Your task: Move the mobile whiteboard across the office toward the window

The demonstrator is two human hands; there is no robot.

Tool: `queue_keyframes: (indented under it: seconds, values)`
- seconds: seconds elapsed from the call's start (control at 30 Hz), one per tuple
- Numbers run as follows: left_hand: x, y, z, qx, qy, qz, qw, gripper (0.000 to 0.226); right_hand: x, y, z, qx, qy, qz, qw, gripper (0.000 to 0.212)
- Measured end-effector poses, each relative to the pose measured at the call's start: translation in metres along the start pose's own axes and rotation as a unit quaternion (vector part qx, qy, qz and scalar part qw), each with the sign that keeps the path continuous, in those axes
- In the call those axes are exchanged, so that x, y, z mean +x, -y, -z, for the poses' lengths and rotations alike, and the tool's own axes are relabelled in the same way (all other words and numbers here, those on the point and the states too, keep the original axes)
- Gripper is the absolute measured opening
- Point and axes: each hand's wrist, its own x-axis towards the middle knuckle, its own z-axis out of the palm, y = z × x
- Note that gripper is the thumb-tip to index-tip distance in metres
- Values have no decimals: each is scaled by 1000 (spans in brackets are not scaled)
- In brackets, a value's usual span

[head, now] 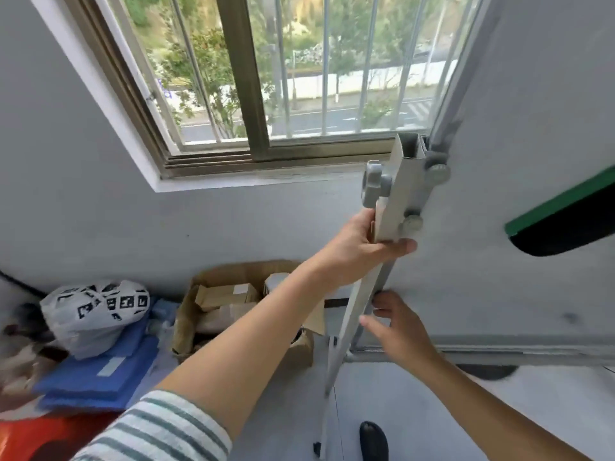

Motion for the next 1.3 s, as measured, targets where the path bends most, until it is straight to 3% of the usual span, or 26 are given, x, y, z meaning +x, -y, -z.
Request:
queue_keyframes:
  seconds: [0.07, 0.23, 0.4, 0.5, 0.83, 1.07, 1.13, 1.2, 1.3]
  values:
    - [-5, 3, -5, -3, 2, -13, 1000, 53, -9, 3, -6, -6, -22, -30, 999, 40]
    - [-32, 7, -18, 38, 6, -28, 999, 33, -41, 2, -15, -4, -48, -66, 997, 45]
    - [-71, 9, -38, 71, -6, -56, 996, 38, -75, -16, -15, -13, -66, -52, 996, 41]
    - [-91, 9, -56, 75, -24, -63, 995, 30, -97, -31, -11, -11, -60, -31, 998, 40]
    - [-156, 6, -133, 46, -107, -85, 990, 14, -177, -82, 18, 6, 33, 30, 999, 51]
    - [-178, -8, -146, 56, -130, -43, 989, 17, -209, -84, 36, 10, 128, 40, 991, 66]
    - [-180, -12, -145, 69, -126, -16, 989, 26, -214, -80, 42, 2, 138, 40, 990, 61]
    - [-187, -10, -141, 91, -128, 25, 987, 42, -221, -68, 62, 33, 126, 59, 990, 42]
    - [-222, 16, -128, 160, -149, 91, 972, 49, -244, -36, 112, 159, 39, 122, 979, 18]
